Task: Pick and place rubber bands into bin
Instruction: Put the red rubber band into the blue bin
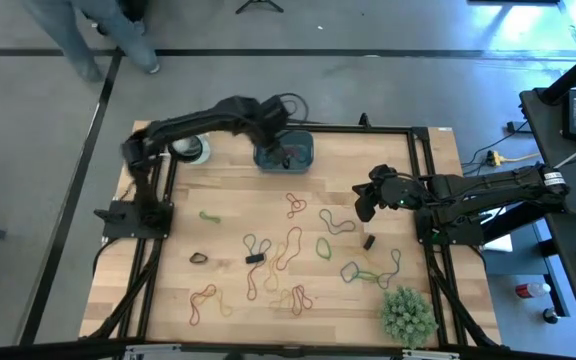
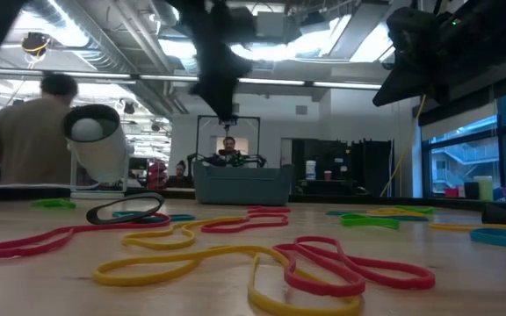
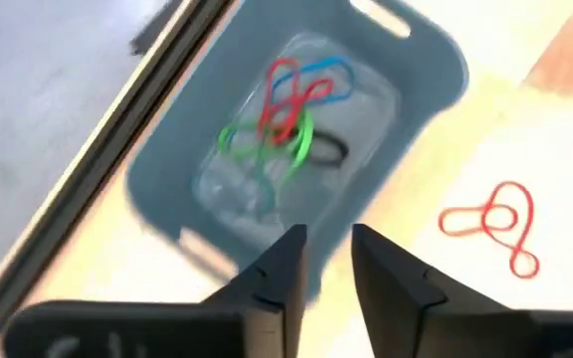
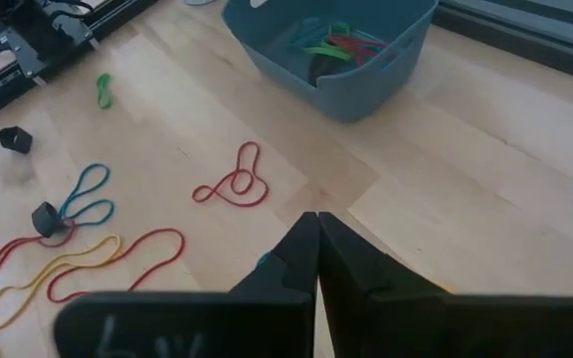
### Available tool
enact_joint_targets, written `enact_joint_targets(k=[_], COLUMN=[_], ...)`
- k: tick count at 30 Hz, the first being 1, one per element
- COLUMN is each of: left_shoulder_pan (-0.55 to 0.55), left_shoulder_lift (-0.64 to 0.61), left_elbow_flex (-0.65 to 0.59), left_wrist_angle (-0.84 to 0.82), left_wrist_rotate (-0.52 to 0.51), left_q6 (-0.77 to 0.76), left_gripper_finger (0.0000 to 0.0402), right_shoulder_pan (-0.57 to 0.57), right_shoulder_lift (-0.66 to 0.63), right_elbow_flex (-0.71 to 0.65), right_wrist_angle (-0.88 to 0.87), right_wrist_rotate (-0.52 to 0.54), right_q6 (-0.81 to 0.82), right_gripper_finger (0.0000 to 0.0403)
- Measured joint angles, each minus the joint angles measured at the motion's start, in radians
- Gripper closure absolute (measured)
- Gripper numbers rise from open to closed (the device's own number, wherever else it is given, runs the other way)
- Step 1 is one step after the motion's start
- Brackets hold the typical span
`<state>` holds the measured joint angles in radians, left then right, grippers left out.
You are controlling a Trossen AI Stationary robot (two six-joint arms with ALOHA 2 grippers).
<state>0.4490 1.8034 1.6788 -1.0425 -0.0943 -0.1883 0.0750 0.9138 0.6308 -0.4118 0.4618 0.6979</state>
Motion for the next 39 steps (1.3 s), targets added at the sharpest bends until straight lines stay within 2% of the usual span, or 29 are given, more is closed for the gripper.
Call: enact_joint_targets(k=[6,8,11,14,18,23,31,34,39], left_shoulder_pan=[-0.189,-0.270,-0.399,-0.517,-0.620,-0.684,-0.725,-0.737,-0.739], left_shoulder_lift=[-0.299,-0.388,-0.494,-0.584,-0.671,-0.751,-0.853,-0.881,-0.908], left_elbow_flex=[-0.375,-0.485,-0.619,-0.722,-0.833,-0.937,-1.041,-1.068,-1.088], left_wrist_angle=[0.134,0.203,0.246,0.256,0.260,0.270,0.287,0.292,0.271], left_wrist_rotate=[-0.045,-0.061,-0.117,-0.176,-0.196,-0.228,-0.197,-0.195,-0.156], left_q6=[-0.286,-0.383,-0.533,-0.660,-0.776,-0.786,-0.705,-0.668,-0.582], left_gripper_finger=[0.0394,0.0397,0.0399,0.0399,0.0400,0.0400,0.0400,0.0400,0.0400], right_shoulder_pan=[0.000,0.000,0.000,0.004,0.037,0.107,0.246,0.298,0.366], right_shoulder_lift=[0.000,0.000,0.000,0.003,0.042,0.176,0.571,0.734,0.971], right_elbow_flex=[0.000,0.000,0.000,0.005,0.059,0.179,0.522,0.674,0.904], right_wrist_angle=[0.000,0.006,0.025,0.060,0.037,-0.016,-0.350,-0.461,-0.538], right_wrist_rotate=[0.000,-0.003,-0.072,-0.129,-0.131,-0.094,-0.094,-0.126,-0.213], right_q6=[-0.001,0.006,-0.015,-0.022,0.003,0.052,0.293,0.350,0.362], right_gripper_finger=[0.0389,0.0389,0.0391,0.0399,0.0400,0.0401,0.0402,0.0402,0.0399])
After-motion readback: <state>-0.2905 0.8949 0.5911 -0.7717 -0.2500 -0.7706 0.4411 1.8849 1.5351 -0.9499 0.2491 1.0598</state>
